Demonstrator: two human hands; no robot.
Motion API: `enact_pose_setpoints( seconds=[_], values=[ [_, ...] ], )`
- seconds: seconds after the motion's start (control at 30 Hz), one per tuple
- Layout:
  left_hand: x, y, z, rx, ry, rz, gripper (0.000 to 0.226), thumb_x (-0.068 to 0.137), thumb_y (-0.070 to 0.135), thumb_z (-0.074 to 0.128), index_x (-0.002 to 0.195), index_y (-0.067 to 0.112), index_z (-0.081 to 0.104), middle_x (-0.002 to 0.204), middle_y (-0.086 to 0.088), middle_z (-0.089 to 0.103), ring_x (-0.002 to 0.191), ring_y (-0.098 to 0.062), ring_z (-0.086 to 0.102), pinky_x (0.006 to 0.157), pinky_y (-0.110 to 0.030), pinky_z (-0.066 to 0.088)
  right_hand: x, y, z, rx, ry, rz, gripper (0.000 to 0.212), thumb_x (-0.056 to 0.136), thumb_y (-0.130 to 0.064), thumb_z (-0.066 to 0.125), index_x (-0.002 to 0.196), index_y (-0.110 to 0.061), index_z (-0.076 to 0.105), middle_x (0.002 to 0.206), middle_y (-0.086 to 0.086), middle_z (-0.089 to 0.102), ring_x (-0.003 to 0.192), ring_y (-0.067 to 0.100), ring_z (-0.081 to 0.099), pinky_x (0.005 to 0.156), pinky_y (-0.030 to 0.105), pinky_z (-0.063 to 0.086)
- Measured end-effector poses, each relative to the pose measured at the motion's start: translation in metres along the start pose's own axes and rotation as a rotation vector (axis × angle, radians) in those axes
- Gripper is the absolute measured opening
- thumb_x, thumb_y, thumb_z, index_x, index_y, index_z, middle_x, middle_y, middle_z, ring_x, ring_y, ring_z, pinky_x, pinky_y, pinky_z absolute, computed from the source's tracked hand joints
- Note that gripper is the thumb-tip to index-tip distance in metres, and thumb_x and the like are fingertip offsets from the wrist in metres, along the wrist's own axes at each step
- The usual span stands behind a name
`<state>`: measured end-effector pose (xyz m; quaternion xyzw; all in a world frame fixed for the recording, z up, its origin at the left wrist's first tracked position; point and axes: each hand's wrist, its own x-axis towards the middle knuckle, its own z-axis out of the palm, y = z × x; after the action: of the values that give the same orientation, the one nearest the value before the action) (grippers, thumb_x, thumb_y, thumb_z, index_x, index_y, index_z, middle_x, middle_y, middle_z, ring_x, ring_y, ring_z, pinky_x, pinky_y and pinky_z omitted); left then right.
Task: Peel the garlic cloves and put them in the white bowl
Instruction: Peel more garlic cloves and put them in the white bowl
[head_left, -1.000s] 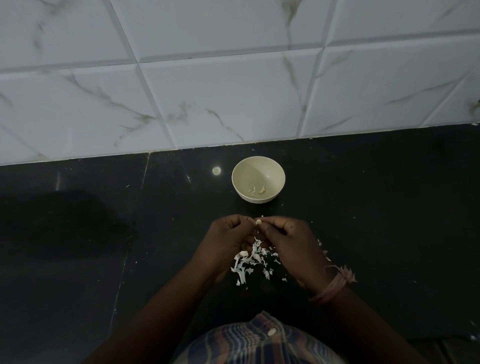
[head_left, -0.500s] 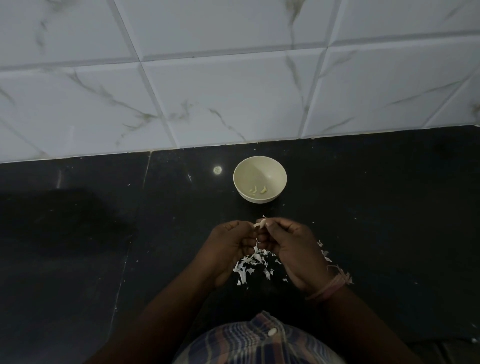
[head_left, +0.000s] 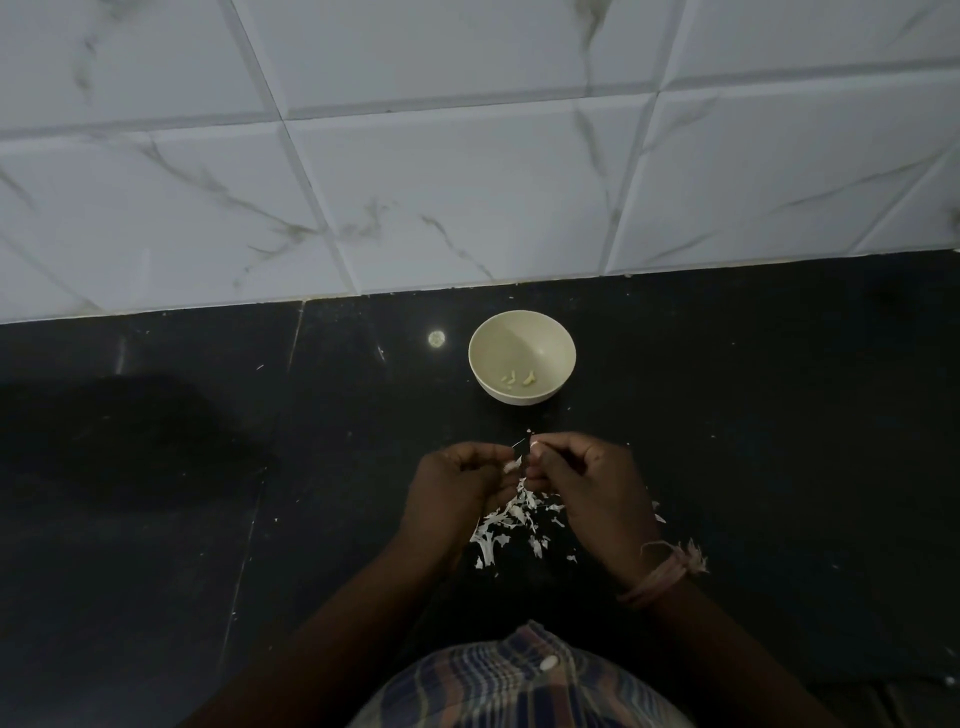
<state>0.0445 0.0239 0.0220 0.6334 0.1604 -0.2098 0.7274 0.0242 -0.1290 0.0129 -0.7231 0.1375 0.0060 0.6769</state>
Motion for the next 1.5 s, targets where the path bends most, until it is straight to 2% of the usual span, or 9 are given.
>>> enact_pose_setpoints(
  seconds=[0.13,0.33,0.5,0.63,0.83,1.13,1.3,1.4,1.5],
  values=[
    [-0.005,0.006,0.005,0.125,0.010,0.115,0.009,0.093,0.005,0.070,0.099,0.005,0.078,0.088,-0.013,0.079,0.081,-0.026,0.078,0.072,-0.028,0.061,0.000,0.009,-0.003,-0.310,0.014,-0.143,0.017,0.097,-0.017,0.066,0.109,-0.017,0.078,0.097,-0.008,0.076,0.083,0.007,0.072,0.078,0.028,0.059],
    [-0.006,0.006,0.005,0.353,0.040,0.176,0.007,0.091,0.015,0.074,0.092,0.018,0.080,0.080,-0.001,0.079,0.077,-0.017,0.078,0.077,-0.033,0.063,-0.001,0.009,-0.001,-0.417,0.021,-0.184,0.019,0.097,-0.015,0.064,0.108,-0.017,0.078,0.097,-0.006,0.075,0.085,0.008,0.070,0.085,0.035,0.058],
    [-0.006,0.007,0.006,0.530,0.101,0.279,0.008,0.087,0.021,0.075,0.082,0.027,0.079,0.071,0.008,0.076,0.070,-0.010,0.074,0.072,-0.033,0.061,-0.003,0.003,-0.002,-0.572,0.005,-0.331,0.022,0.097,-0.013,0.061,0.111,-0.015,0.078,0.105,-0.002,0.075,0.096,0.008,0.068,0.090,0.016,0.050],
    [-0.006,0.009,0.009,0.645,0.156,0.365,0.006,0.083,0.027,0.078,0.077,0.028,0.076,0.067,0.015,0.072,0.064,0.000,0.069,0.063,-0.022,0.054,-0.002,0.002,0.000,-0.648,0.017,-0.422,0.023,0.093,-0.010,0.061,0.109,-0.012,0.077,0.101,0.003,0.075,0.094,0.017,0.070,0.089,0.034,0.055],
    [-0.002,0.008,0.010,0.688,0.183,0.368,0.012,0.081,0.025,0.079,0.071,0.027,0.072,0.065,0.016,0.070,0.061,0.001,0.066,0.058,-0.019,0.049,-0.001,0.002,0.003,-0.761,-0.056,-0.403,0.031,0.089,-0.002,0.059,0.113,-0.013,0.075,0.101,0.005,0.072,0.094,0.021,0.068,0.088,0.036,0.054],
    [0.001,0.011,0.008,0.733,0.043,0.386,0.010,0.083,0.018,0.072,0.074,0.022,0.072,0.064,0.005,0.070,0.065,-0.018,0.069,0.061,-0.033,0.051,-0.004,0.001,0.003,-0.771,-0.049,-0.397,0.027,0.086,0.001,0.056,0.099,-0.013,0.076,0.089,0.006,0.072,0.084,0.022,0.067,0.079,0.044,0.055],
    [0.002,0.014,0.009,0.737,0.021,0.333,0.006,0.082,0.018,0.071,0.075,0.019,0.071,0.066,0.005,0.072,0.065,-0.013,0.071,0.061,-0.028,0.053,-0.010,0.001,0.000,-0.614,-0.021,-0.324,0.028,0.092,-0.002,0.061,0.112,-0.016,0.077,0.101,0.000,0.076,0.093,0.010,0.069,0.088,0.023,0.053],
    [0.000,0.017,0.011,0.641,0.031,0.278,0.008,0.084,0.014,0.069,0.077,0.016,0.071,0.068,0.002,0.073,0.062,-0.008,0.071,0.057,-0.019,0.049,-0.011,0.004,0.001,-0.450,-0.003,-0.231,0.026,0.096,-0.011,0.060,0.114,-0.020,0.077,0.102,-0.009,0.076,0.091,0.004,0.071,0.087,0.034,0.058],
    [-0.002,0.018,0.010,0.532,0.021,0.232,0.008,0.088,0.014,0.068,0.081,0.013,0.072,0.070,0.000,0.075,0.064,-0.011,0.074,0.058,-0.021,0.051,-0.012,0.002,0.003,-0.350,0.023,-0.195,0.023,0.097,-0.011,0.061,0.110,-0.021,0.077,0.100,-0.012,0.076,0.093,0.002,0.070,0.087,0.036,0.058]
  ],
)
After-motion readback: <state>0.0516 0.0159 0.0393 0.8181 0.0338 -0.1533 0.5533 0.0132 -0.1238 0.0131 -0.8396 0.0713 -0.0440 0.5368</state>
